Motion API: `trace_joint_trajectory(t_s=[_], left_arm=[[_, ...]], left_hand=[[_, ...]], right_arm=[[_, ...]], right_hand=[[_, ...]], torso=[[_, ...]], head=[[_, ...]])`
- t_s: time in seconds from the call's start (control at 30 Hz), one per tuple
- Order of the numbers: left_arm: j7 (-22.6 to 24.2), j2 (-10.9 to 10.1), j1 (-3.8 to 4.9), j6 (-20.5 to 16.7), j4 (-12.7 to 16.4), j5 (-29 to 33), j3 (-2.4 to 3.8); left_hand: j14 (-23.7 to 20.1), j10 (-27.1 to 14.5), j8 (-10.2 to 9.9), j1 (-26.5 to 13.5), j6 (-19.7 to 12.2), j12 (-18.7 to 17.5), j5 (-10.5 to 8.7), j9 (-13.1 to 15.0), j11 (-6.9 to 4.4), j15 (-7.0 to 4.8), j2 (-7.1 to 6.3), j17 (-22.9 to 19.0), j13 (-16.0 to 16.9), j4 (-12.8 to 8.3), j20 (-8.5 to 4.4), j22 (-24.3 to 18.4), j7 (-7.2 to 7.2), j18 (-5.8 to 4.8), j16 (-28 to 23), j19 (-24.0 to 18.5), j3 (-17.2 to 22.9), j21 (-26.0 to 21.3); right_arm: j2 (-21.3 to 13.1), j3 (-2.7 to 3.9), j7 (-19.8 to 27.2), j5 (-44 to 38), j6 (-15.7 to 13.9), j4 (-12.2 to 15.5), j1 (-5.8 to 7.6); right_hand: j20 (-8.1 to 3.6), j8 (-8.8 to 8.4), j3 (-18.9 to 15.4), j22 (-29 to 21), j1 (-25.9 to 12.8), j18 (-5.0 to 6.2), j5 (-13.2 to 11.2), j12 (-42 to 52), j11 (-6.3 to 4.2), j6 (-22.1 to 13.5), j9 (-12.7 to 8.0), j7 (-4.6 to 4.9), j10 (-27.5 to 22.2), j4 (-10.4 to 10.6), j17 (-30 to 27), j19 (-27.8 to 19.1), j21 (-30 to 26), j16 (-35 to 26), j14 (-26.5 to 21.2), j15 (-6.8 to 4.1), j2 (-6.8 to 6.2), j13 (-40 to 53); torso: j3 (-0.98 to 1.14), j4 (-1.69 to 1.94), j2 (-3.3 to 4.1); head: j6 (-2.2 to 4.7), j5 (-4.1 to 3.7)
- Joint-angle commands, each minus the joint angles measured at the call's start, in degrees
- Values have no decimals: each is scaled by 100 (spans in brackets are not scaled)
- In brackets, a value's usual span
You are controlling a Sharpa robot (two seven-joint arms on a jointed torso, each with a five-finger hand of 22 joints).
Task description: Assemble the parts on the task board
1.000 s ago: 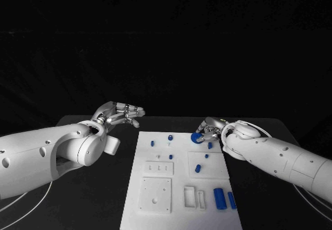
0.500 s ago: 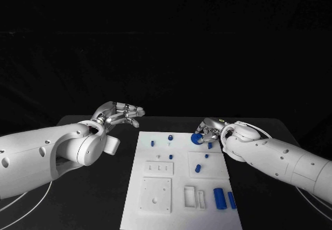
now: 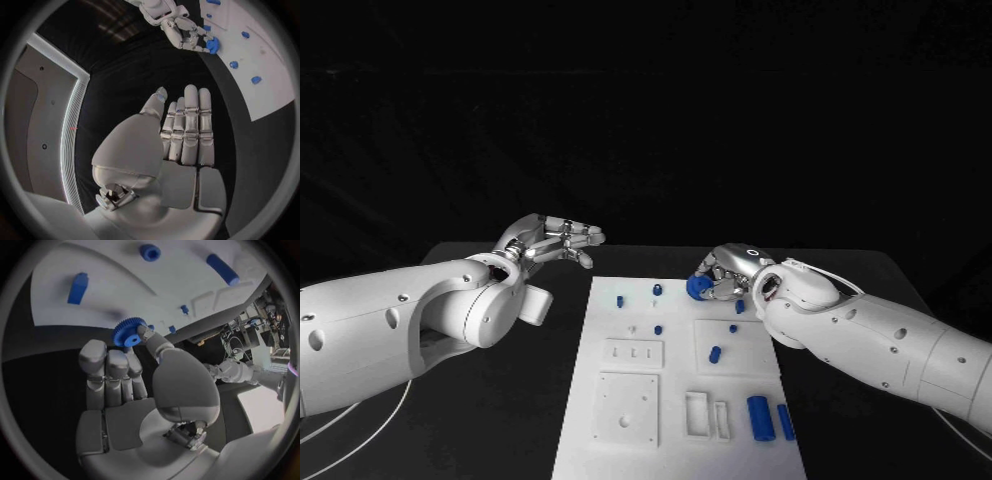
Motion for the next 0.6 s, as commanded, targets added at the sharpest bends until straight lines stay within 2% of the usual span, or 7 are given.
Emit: trace_joint_trajectory(t_s=[0.03,0.27,0.43,0.6], left_arm=[[39,-3,8,47,23,-20,4],[39,-9,8,39,36,-20,4],[39,-2,8,38,39,-20,4],[40,15,9,42,36,-20,4]], left_hand=[[-32,-25,-20,7,-29,10,-23,-2,-7,9,-1,-10,5,29,1,6,0,1,22,12,5,-19],[-32,-25,-20,7,-29,10,-23,-2,-7,9,-1,-10,5,29,1,6,0,1,22,12,5,-19],[-32,-25,-20,7,-29,10,-23,-2,-7,9,-1,-10,5,29,1,6,0,1,22,12,5,-19],[-32,-25,-20,7,-29,10,-23,-2,-7,9,-1,-10,5,29,1,6,0,1,22,12,5,-19]], right_arm=[[-3,1,-268,-623,-372,245,3],[137,-14,-492,-943,-428,579,5],[282,-109,-589,-1071,-416,634,5],[459,-244,-649,-1153,-389,579,5]], right_hand=[[-44,24,60,582,8,-51,-29,20,-9,464,32,-60,45,73,6,329,40,-10,-2,-44,-82,10],[-46,23,142,579,37,-51,-84,1,-9,468,31,-61,51,180,-2,326,44,-14,-1,-46,-151,8],[-44,22,148,581,42,-54,-94,1,-5,464,31,-61,54,187,-10,328,58,-19,-2,-44,-158,8],[-43,22,151,583,43,-55,-95,2,-4,462,31,-60,56,189,-12,328,65,-21,-1,-43,-161,9]], torso=[[2,-1,0],[-4,5,-1],[-8,13,0],[-6,25,16]], head=[[9,28],[13,64],[15,95],[23,105]])
